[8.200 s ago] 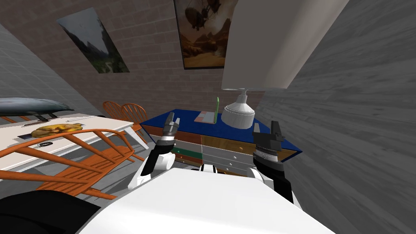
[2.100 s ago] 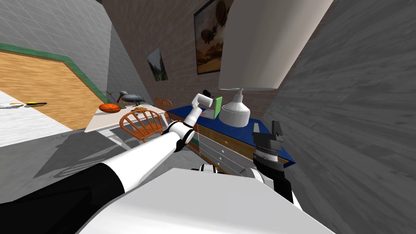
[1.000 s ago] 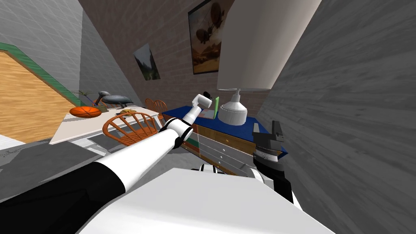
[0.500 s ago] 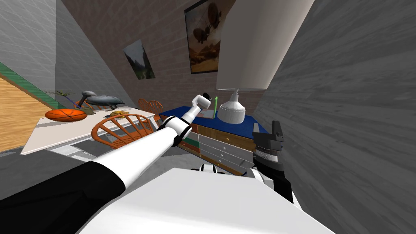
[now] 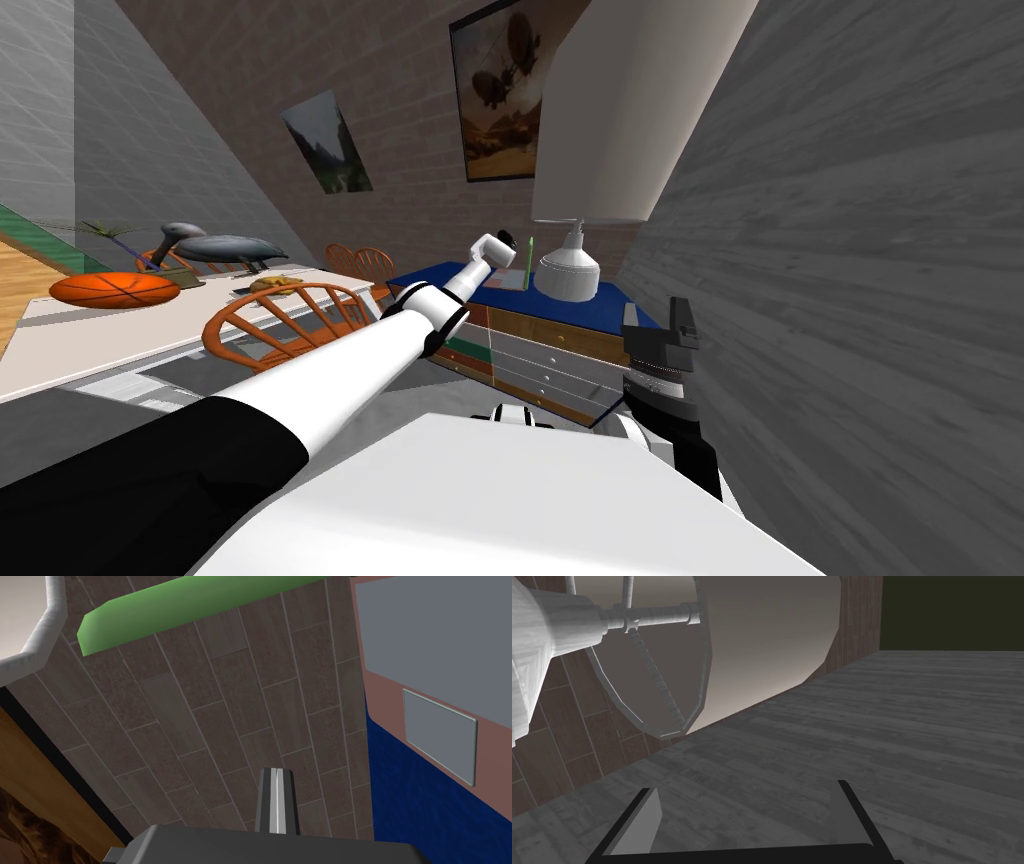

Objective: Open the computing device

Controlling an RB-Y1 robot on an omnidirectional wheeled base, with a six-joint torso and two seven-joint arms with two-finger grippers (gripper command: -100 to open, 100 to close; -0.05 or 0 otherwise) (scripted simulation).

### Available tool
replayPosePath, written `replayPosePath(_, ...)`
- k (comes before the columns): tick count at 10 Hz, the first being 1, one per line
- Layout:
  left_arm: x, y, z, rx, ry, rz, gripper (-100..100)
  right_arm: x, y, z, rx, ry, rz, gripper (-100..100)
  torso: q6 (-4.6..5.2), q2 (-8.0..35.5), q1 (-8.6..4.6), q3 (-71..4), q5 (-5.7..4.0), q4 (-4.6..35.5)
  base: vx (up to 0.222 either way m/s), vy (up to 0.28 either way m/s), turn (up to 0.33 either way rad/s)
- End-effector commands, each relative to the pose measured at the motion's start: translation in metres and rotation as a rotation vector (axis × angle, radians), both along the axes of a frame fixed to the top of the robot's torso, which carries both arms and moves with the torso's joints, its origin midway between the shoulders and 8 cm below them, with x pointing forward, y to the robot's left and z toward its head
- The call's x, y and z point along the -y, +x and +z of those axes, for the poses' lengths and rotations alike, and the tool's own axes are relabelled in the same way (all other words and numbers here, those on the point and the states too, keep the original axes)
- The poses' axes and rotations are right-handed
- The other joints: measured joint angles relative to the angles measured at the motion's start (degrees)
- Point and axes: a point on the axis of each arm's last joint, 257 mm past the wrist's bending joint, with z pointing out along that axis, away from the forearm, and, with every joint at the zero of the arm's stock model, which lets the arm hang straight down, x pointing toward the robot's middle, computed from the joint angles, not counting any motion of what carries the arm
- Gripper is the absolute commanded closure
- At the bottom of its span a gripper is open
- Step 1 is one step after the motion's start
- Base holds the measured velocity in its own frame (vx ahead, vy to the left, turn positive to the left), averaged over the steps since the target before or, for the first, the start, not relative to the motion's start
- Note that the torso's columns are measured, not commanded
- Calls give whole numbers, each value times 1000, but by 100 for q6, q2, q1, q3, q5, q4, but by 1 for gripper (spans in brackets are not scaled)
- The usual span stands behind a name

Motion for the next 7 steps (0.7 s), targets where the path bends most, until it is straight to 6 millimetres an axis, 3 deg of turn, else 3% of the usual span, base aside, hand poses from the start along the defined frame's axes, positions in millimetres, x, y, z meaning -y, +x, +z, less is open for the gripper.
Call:
replayPosePath(1,-4,4,-1,-4,-41,19,100,0,0,0,0,0,0,0,-7,2,4,2,2,3,-18,43,37)
replayPosePath(2,-18,11,-3,-3,-51,47,100,0,0,0,0,0,0,0,-7,-2,-4,0,0,1,-21,69,-176)
replayPosePath(4,-18,11,-3,-6,-81,53,100,0,0,0,0,0,0,0,-5,3,4,3,2,2,-29,67,-65)
replayPosePath(5,-31,16,0,5,-96,75,100,0,0,0,0,0,0,0,-7,0,-4,1,0,2,-28,72,-185)
replayPosePath(7,-34,17,-4,-6,-122,88,100,0,0,0,0,0,0,0,-7,4,5,3,3,2,-36,63,-51)
